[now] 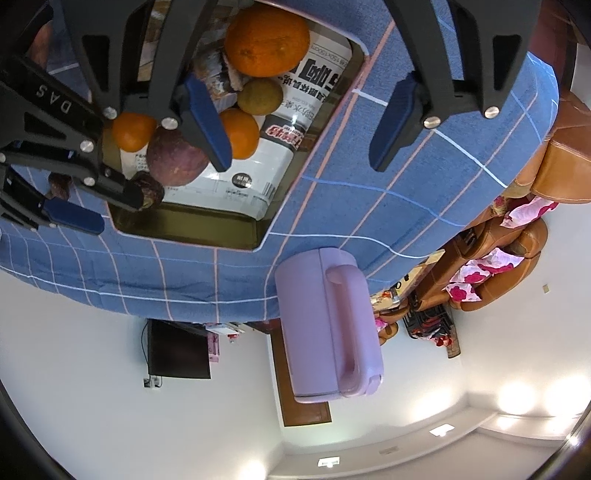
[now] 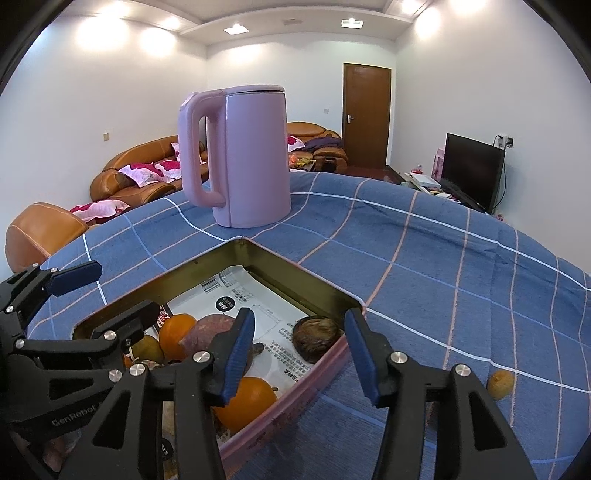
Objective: Organize fruits
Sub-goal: 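Open the left tool over the tin while the right tool releases the brown fruit, then move both open tools back to the remaining fruits on the cloth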
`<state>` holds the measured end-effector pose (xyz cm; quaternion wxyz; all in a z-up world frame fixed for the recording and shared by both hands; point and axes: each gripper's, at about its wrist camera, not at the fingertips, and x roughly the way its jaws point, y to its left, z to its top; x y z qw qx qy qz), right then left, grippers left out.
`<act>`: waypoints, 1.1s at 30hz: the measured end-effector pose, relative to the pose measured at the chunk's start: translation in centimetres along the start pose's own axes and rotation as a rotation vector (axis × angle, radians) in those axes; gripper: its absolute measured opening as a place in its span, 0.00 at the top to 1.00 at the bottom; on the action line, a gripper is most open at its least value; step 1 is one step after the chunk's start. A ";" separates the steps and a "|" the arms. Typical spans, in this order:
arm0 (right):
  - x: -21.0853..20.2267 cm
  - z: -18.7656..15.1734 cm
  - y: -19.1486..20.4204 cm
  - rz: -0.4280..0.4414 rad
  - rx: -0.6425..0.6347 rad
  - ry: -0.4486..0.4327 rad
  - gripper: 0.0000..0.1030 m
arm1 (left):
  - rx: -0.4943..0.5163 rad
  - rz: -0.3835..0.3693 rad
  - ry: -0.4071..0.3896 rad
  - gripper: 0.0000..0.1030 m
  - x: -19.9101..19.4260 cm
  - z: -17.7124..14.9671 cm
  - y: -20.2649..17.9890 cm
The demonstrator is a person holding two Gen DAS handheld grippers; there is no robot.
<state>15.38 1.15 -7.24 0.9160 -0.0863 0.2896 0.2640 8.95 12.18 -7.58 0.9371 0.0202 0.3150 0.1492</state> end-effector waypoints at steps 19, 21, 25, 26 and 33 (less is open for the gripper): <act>-4.5 -2.5 -14.9 -0.296 0.225 0.035 0.49 | 0.096 -0.171 -0.079 0.12 -3.5 2.8 -11.1; -3.8 -2.8 -15.3 -0.273 0.245 0.066 0.49 | 0.111 -0.180 -0.067 0.12 -3.1 2.9 -12.3; -2.6 -3.4 -15.3 -0.237 0.249 0.123 0.49 | 0.109 -0.183 -0.038 0.12 -2.1 3.1 -13.6; -2.3 -3.5 -15.4 -0.234 0.252 0.138 0.49 | 0.109 -0.182 -0.031 0.12 -1.9 3.1 -13.7; -0.7 -4.3 -16.7 -0.160 0.333 0.223 0.61 | 0.111 -0.184 -0.020 0.12 -1.5 2.9 -14.7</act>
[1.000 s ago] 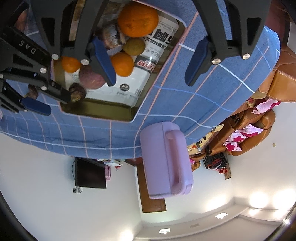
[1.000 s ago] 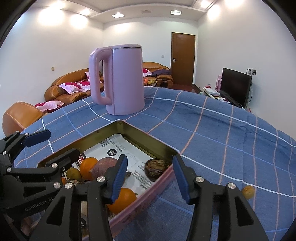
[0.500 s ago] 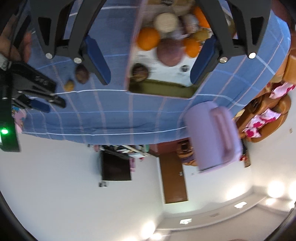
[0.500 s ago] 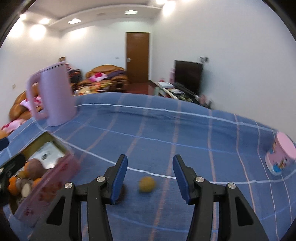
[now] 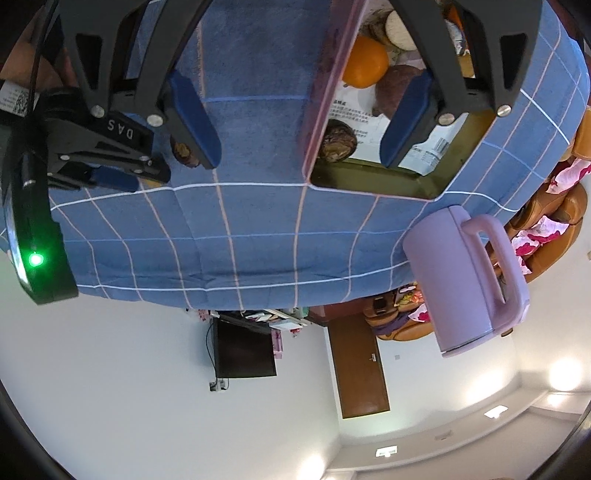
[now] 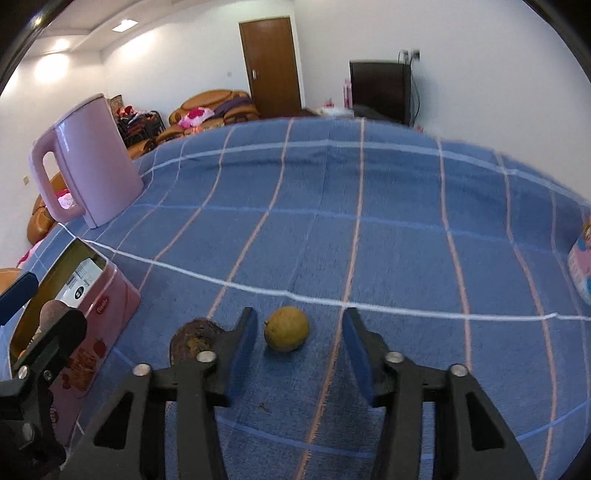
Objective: Organize fruits
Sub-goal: 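Move both open tools back to the remaining fruits on the cloth, then close the left tool on a dark brown fruit while the right tool closes on a tan fruit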
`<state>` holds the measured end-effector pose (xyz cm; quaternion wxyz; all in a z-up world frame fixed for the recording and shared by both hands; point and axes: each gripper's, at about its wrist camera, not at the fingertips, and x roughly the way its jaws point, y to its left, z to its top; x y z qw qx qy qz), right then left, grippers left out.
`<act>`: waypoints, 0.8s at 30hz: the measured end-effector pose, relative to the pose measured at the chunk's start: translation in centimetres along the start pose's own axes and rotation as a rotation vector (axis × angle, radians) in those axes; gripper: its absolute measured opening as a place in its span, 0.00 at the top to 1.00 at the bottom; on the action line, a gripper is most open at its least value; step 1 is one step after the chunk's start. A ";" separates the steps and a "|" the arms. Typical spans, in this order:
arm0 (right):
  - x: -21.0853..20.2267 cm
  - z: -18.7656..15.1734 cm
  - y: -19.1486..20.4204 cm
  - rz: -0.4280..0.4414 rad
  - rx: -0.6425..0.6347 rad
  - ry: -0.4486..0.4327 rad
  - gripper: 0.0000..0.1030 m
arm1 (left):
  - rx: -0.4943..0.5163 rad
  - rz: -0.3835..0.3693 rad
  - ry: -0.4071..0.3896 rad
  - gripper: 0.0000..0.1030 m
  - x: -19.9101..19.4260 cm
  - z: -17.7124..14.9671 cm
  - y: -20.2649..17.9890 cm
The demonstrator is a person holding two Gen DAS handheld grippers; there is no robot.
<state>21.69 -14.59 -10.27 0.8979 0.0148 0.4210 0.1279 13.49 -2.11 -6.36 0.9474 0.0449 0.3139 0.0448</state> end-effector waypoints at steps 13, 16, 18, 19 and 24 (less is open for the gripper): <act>-3.0 -1.4 -2.7 -0.077 0.047 -0.082 0.73 | 0.072 -0.057 0.014 0.14 0.7 -0.1 -3.6; -3.6 -1.6 -3.4 -0.090 0.066 -0.097 0.73 | 0.093 -0.090 0.035 0.20 1.2 -0.1 -4.5; -3.9 -1.6 -3.5 -0.095 0.068 -0.105 0.73 | 0.098 -0.125 0.070 0.25 1.9 -0.1 -4.9; -4.0 -1.7 -3.6 -0.097 0.072 -0.110 0.73 | 0.095 -0.145 0.093 0.27 2.4 -0.2 -5.1; -4.5 -1.8 -4.1 -0.094 0.085 -0.127 0.73 | 0.101 -0.196 0.175 0.45 4.3 -0.5 -6.1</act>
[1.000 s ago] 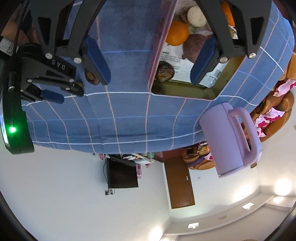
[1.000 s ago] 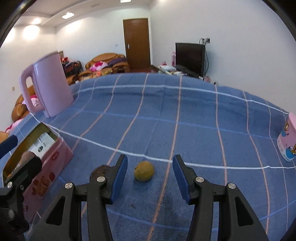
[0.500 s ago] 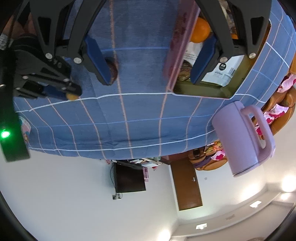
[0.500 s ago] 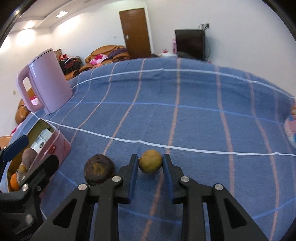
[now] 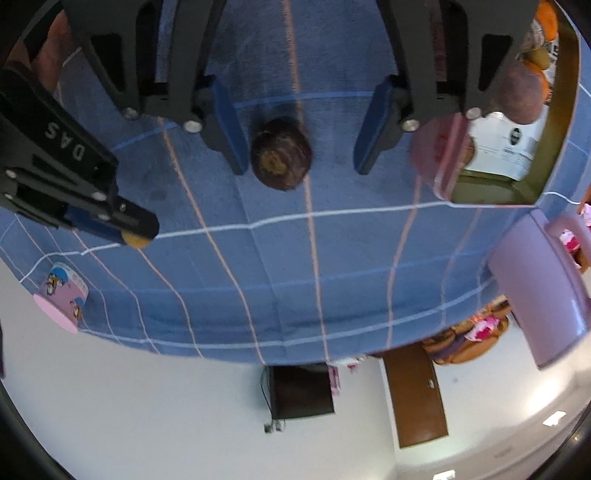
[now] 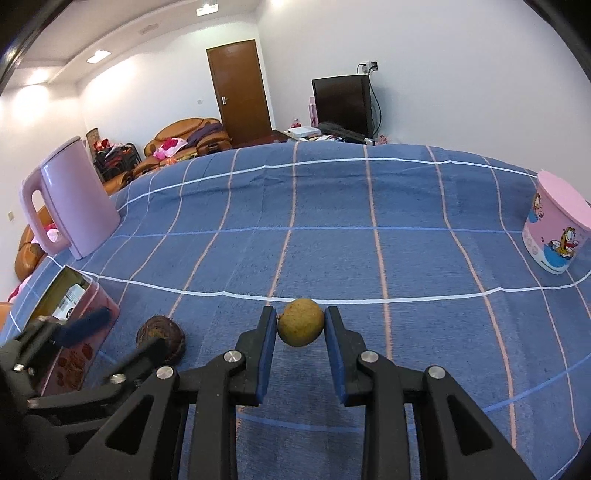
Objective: Organize fruits
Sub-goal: 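Close the left tool on a dark brown fruit while the right tool closes on a tan fruit, then lift both held fruits above the table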
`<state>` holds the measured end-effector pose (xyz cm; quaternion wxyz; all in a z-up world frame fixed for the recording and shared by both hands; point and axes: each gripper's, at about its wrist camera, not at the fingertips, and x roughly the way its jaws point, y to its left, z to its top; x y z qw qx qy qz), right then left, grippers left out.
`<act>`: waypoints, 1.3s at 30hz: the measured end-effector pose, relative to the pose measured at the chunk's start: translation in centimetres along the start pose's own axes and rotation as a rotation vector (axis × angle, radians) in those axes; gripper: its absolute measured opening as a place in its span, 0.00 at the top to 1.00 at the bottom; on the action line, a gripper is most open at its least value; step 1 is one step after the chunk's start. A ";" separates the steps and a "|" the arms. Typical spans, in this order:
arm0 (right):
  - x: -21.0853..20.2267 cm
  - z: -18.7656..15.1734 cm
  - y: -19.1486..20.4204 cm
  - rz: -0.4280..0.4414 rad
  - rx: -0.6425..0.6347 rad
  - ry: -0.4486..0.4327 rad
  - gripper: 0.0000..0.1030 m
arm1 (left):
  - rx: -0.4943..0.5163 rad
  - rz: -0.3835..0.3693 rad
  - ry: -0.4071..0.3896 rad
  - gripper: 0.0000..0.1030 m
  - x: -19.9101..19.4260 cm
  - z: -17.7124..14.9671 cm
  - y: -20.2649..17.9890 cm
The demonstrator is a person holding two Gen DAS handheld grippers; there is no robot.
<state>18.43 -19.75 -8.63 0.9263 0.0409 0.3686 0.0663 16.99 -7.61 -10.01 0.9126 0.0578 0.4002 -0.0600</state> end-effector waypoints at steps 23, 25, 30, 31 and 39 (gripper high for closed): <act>-1.6 -0.4 1.1 0.015 -0.043 -0.089 0.72 | -0.058 -0.040 -0.099 0.65 -1.4 -0.4 0.8; -1.8 -0.5 1.2 0.016 -0.043 -0.100 0.72 | -0.068 -0.038 -0.111 0.65 -1.6 -0.5 1.1; -2.7 -0.8 1.4 0.013 -0.046 -0.141 0.72 | -0.094 -0.043 -0.124 0.65 -1.9 -0.5 1.7; -3.0 -0.9 1.4 0.013 -0.045 -0.154 0.72 | -0.100 -0.043 -0.130 0.65 -2.0 -0.6 1.8; -4.1 -1.2 1.9 0.010 -0.067 -0.213 0.72 | -0.105 -0.024 -0.170 0.65 -2.9 -1.0 1.9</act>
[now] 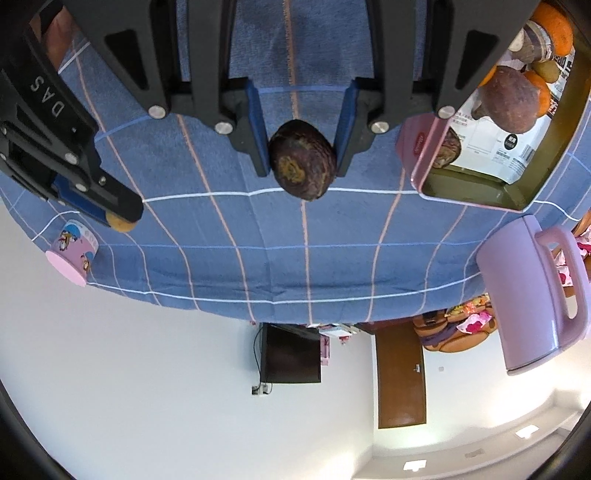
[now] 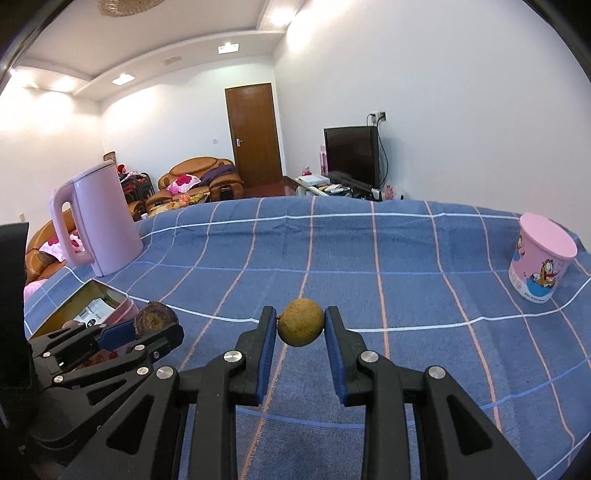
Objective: Organize fruits
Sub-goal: 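Lift both held fruits above the table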
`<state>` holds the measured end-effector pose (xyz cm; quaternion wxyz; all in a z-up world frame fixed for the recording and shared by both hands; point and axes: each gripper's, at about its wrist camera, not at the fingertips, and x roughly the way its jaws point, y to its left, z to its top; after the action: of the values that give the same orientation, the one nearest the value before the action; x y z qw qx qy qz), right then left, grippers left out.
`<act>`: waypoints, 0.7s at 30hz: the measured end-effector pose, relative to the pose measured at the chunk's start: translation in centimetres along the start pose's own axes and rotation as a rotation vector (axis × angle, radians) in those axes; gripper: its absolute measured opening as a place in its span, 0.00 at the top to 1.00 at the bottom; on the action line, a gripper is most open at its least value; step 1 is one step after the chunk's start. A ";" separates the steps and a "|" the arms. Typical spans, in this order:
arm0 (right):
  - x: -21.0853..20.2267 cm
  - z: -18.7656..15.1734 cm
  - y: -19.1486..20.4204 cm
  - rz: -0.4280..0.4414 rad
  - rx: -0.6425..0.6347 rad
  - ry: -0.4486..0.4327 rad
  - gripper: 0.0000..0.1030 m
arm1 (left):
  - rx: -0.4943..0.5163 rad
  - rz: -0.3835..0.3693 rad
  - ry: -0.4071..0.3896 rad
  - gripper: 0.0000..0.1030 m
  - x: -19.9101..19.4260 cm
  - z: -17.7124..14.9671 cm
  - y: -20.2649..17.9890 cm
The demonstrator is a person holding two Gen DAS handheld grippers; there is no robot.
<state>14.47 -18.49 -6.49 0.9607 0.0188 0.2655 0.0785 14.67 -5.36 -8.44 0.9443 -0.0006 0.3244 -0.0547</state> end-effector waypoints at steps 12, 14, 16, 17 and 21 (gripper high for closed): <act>-1.0 0.1 0.5 -0.019 -0.034 -0.053 0.72 | -0.002 0.027 -0.050 0.65 -1.2 -0.2 0.1; -1.2 0.0 0.6 -0.021 -0.038 -0.061 0.72 | 0.002 0.033 -0.061 0.65 -1.3 -0.3 0.0; -1.4 -0.1 0.7 -0.023 -0.043 -0.069 0.72 | 0.008 0.040 -0.073 0.65 -1.6 -0.4 -0.1; -1.5 -0.1 0.7 -0.024 -0.045 -0.073 0.72 | 0.010 0.043 -0.077 0.65 -1.6 -0.4 -0.2; -1.8 -0.1 1.0 -0.027 -0.056 -0.087 0.72 | 0.015 0.055 -0.095 0.65 -2.1 -0.5 -0.2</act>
<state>12.74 -17.82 -5.62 0.9725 -0.0081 0.2213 0.0722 12.75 -5.32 -7.52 0.9598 0.0129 0.2785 -0.0311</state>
